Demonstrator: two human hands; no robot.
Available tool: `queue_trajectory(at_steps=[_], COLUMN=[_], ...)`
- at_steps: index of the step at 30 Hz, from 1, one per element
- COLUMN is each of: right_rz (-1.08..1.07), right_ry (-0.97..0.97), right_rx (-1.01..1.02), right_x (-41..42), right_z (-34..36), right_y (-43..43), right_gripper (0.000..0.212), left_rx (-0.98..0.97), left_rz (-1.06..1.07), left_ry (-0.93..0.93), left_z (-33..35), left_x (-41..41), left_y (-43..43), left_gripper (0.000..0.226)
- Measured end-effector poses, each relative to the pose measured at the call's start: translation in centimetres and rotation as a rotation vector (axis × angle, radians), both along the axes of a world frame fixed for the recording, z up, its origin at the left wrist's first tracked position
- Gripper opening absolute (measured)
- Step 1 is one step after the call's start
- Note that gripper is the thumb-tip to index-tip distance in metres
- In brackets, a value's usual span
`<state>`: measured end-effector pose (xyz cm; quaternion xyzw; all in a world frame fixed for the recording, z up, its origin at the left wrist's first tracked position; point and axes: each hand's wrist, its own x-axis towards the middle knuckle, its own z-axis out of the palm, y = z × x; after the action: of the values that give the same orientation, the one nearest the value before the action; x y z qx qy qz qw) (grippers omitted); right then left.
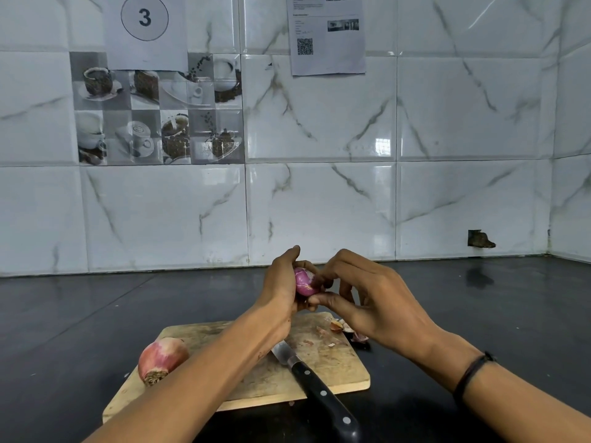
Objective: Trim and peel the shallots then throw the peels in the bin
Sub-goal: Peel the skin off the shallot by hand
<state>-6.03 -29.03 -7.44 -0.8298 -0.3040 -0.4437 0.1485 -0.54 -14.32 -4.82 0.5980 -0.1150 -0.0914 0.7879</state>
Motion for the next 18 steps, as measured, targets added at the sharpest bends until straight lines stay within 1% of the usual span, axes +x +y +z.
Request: queue_trajectory(at_steps=[4,7,9,12,15,18], right_rz=[0.000,-0.011,-0.019,-0.024,-0.041,-0.038], right_ry=[0.064,0.117,0.127,0.093,0.049,0.024], right_rx=[-0.031,-0.072,-0.090,-0.037,0.054,0.071], right_x=[-0.09,-0.03,0.15,0.30,0.18,0.12], right_z=[-0.02,-0.11,-0.20,-0.16,0.01,-0.03], right_y=[0.00,0.05,0.14,0.08,-0.03,0.01], right_gripper=[0.016,0.013,0.015,0.011,0.021,0.026], left_rx=[0.038,0.028,0.019,-0.036,-0.074,-0.076], left_rz=[0.028,0.029,0.035,0.014,-0.008,-0.013], left_ry=[0.006,0.029,0.028,0.033,0.022,0.015], left_z=[-0.39,-0.46,-0.38,-0.11,0.17,0.11], left_x=[0.00,-0.04,-0.10,-0.27,-0.25,-0.15], left_y=[-0.23,-0.43,-0.44,-0.25,-0.06,0.07], left_gripper=[0.043,0.041,0.041,0.046,0.049,0.048])
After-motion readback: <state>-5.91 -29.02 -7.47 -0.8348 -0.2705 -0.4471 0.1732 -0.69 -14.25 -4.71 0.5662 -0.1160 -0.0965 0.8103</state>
